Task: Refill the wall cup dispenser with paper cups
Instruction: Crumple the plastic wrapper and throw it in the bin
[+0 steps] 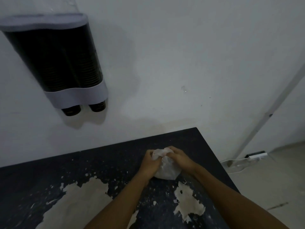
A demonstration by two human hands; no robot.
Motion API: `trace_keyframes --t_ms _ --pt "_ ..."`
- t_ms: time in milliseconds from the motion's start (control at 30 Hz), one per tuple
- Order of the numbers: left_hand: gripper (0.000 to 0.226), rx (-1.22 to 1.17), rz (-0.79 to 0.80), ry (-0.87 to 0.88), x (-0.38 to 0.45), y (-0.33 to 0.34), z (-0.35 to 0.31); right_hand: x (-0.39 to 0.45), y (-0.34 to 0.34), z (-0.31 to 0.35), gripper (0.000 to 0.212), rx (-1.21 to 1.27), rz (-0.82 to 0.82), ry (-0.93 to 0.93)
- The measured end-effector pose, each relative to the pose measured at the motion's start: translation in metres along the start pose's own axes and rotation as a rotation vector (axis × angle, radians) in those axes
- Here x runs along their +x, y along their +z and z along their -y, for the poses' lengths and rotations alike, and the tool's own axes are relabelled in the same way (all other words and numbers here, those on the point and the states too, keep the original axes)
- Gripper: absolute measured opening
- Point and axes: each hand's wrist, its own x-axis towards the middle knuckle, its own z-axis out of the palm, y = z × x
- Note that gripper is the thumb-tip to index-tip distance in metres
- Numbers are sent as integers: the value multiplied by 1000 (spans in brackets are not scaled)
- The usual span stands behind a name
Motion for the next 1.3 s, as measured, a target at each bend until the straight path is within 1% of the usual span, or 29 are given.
trace_keyframes --t_ms 33,67,133,200,267,300,400,467,500,600,633,667,700,767,833,900,967,1000,1033,1100,1133,1200,1233,1300 --pt "48 -32 18 -89 -3 -1 -1 -2 4 2 16 -19 -39 -62" --pt "51 -90 32 -174 -7 -3 -1 -3 8 3 19 -47 -81 -121" --pt "42 -274 60 -291 -21 -8 -6 -6 14 6 20 -92 -156 -220" --pt "33 -412 97 -254 -33 -16 -6 -10 22 8 16 -129 -226 -265" --pt "33 -588 192 -185 -46 -27 -4 -13 31 9 14 -170 -310 -290" --pt "34 -671 214 -160 -53 -36 -5 -15 38 10 14 -180 -364 -299" --pt "32 -824 197 -130 -68 -64 -4 -20 63 16 22 -343 -495 -374" --pt "27 -803 206 -82 -75 -82 -2 -21 82 20 26 -449 -506 -433" --pt "25 -756 200 -46 -77 -90 0 -23 93 26 24 -474 -486 -448" --pt "22 -646 179 34 -86 -120 1 -27 128 40 10 -558 -381 -517" --pt "22 -625 162 53 -90 -133 2 -31 141 46 12 -550 -332 -537" --pt "22 -608 134 61 -93 -143 3 -35 152 52 18 -520 -283 -535" --pt "22 -568 82 74 -96 -156 5 -39 164 59 23 -474 -235 -492" --pt "19 -451 -66 88 -98 -177 9 -44 184 69 27 -369 -161 -403" --pt "15 -355 -185 94 -101 -191 9 -51 200 72 32 -323 -125 -448" --pt "12 -350 -217 93 -107 -202 9 -61 216 72 44 -360 -117 -581" --pt "12 -402 -195 76 -114 -208 6 -70 228 67 47 -463 -59 -716" --pt "13 -429 -165 60 -117 -211 6 -74 235 65 45 -495 -32 -737" --pt "16 -451 -124 38 -121 -212 6 -78 239 63 42 -500 -31 -715" --pt "23 -488 -23 13 -130 -212 10 -83 242 57 40 -456 -96 -658" --pt "25 -459 14 5 -132 -212 14 -87 242 51 39 -437 -147 -622" --pt "28 -316 43 -10 -136 -208 23 -94 238 36 42 -439 -242 -567" --pt "26 -251 54 -9 -137 -205 27 -99 235 30 37 -440 -275 -545" --pt "23 -186 125 3 -143 -195 35 -112 229 13 20 -422 -339 -496"
